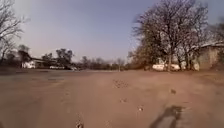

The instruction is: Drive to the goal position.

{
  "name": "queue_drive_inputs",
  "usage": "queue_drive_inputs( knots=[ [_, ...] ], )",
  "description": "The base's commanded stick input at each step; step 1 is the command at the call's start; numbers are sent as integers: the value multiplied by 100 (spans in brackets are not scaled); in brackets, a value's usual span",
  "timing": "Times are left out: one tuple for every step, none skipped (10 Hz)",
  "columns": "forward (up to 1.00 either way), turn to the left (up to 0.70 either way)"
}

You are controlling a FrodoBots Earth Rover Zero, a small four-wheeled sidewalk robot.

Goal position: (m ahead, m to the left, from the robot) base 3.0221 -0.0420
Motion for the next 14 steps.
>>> queue_drive_inputs(
  knots=[
    [70, 0],
    [70, 0],
    [70, 0],
    [70, 0],
    [70, 0],
    [70, 0],
    [70, 0],
    [70, 0],
    [70, 0],
    [70, 0],
    [70, 0],
    [70, 0],
    [70, 0],
    [70, 0]
  ],
)
